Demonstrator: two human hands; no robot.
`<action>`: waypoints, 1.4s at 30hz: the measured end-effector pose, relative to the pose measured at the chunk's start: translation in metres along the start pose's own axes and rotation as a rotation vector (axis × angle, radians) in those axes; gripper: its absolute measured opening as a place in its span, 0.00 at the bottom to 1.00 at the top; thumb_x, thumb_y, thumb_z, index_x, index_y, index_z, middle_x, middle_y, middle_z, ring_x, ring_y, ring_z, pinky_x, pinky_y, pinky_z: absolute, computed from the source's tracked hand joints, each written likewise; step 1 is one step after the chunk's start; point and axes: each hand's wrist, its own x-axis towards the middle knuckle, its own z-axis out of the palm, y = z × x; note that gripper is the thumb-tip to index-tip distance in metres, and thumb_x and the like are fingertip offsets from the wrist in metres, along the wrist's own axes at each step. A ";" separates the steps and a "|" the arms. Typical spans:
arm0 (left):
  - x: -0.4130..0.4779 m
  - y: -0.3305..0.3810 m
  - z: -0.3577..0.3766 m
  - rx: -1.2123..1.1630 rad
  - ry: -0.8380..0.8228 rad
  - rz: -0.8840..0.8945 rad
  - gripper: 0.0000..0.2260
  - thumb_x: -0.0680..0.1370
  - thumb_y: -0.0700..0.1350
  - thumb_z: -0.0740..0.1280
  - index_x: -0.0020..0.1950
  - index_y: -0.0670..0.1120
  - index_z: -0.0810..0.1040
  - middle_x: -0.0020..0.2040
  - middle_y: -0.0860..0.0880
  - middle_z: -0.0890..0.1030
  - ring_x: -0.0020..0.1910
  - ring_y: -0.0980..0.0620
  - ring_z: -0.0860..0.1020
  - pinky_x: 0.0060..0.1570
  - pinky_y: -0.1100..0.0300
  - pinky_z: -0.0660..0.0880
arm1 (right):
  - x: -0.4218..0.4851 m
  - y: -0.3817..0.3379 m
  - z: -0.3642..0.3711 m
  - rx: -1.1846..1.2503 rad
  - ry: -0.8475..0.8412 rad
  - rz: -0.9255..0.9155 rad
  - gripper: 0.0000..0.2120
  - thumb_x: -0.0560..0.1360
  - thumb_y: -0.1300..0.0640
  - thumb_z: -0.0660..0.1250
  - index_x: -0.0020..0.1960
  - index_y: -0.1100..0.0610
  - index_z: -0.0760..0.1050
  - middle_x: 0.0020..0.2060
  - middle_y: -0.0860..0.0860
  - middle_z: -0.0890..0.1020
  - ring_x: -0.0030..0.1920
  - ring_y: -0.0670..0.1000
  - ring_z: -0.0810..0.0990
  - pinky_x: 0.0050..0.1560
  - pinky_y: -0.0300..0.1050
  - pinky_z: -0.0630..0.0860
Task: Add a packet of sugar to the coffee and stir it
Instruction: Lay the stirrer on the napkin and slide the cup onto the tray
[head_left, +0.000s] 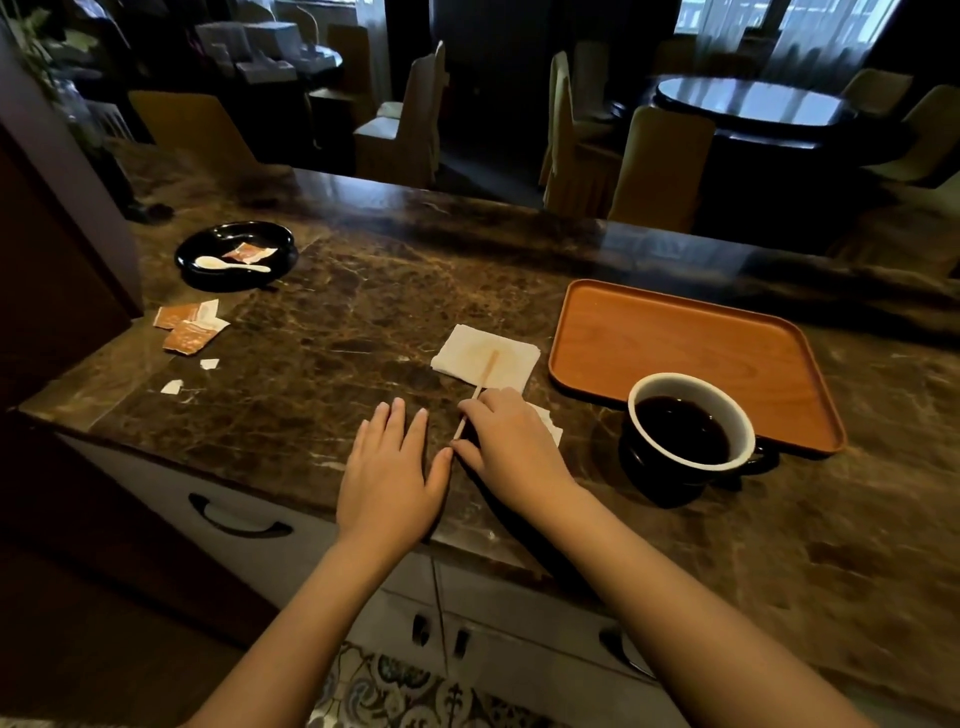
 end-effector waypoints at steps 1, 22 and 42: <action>0.000 0.000 0.000 0.004 0.003 0.002 0.25 0.78 0.56 0.53 0.72 0.46 0.59 0.75 0.43 0.57 0.74 0.47 0.52 0.72 0.53 0.47 | -0.001 0.001 0.000 0.004 0.006 0.001 0.18 0.75 0.52 0.64 0.61 0.59 0.72 0.56 0.56 0.76 0.57 0.54 0.71 0.55 0.47 0.70; 0.000 0.022 -0.006 -0.082 -0.074 -0.031 0.25 0.78 0.53 0.55 0.73 0.45 0.57 0.76 0.43 0.55 0.75 0.47 0.49 0.72 0.51 0.46 | -0.073 0.030 -0.073 0.090 0.180 0.150 0.15 0.73 0.54 0.66 0.60 0.54 0.74 0.53 0.49 0.77 0.57 0.47 0.70 0.54 0.38 0.65; -0.020 0.134 0.029 -0.166 -0.190 0.332 0.26 0.78 0.57 0.52 0.74 0.48 0.54 0.76 0.49 0.53 0.74 0.54 0.46 0.68 0.60 0.41 | -0.137 0.151 -0.101 0.395 0.089 0.435 0.16 0.76 0.48 0.60 0.64 0.46 0.68 0.55 0.43 0.75 0.54 0.42 0.74 0.51 0.40 0.70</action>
